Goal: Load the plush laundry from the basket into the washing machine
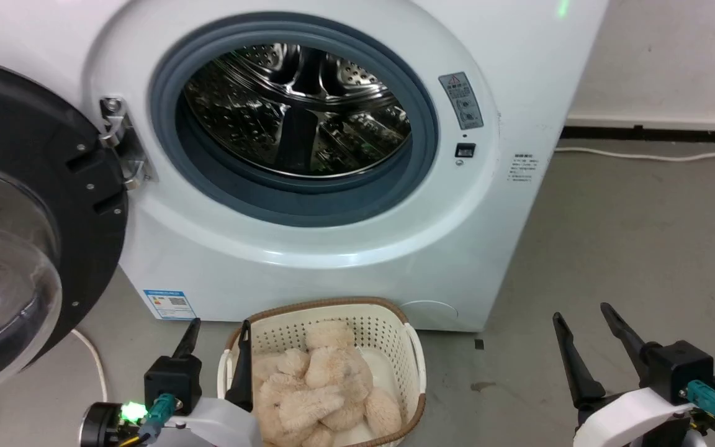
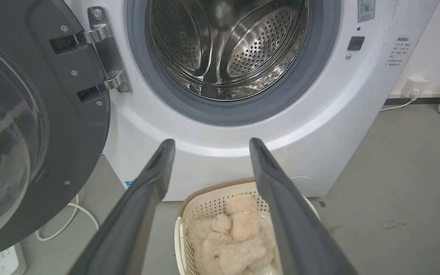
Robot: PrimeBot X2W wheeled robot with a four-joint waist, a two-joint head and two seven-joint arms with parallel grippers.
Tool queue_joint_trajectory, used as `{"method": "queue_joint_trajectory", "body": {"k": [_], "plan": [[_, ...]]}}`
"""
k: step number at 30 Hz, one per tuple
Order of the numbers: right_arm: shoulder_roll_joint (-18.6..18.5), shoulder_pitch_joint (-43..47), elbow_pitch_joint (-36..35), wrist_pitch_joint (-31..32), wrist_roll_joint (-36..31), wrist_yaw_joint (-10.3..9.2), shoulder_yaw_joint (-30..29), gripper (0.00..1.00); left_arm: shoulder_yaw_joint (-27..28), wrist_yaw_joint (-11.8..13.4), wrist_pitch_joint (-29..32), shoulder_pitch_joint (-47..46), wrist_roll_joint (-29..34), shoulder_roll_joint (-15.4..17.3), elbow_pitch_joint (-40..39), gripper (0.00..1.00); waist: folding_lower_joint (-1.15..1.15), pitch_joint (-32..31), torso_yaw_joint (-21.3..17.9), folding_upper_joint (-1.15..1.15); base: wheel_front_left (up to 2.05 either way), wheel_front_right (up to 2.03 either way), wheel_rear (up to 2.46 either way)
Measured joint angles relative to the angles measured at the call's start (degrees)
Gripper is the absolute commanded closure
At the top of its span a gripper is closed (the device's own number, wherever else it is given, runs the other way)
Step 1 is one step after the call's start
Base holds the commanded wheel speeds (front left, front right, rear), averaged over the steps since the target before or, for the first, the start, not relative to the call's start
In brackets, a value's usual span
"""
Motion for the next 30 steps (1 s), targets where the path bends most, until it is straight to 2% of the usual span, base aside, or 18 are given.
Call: {"method": "queue_joint_trajectory", "body": {"k": [15,30], "plan": [[0.0,-0.1,-0.4,-1.9,4.7,-0.01,0.0,0.0,-1.6,1.3,-1.9,-3.5,-2.5,0.6,6.9,0.0,0.01,5.2,-3.7,0.0,0.0,0.0,0.0],[0.0,-2.4,0.1,-4.0,10.4,-0.01,1.2,0.0,-4.7,0.7,-1.2,-10.9,-5.0,3.1,17.2,0.0,0.01,12.8,-8.2,0.0,0.0,0.0,0.0]]}}
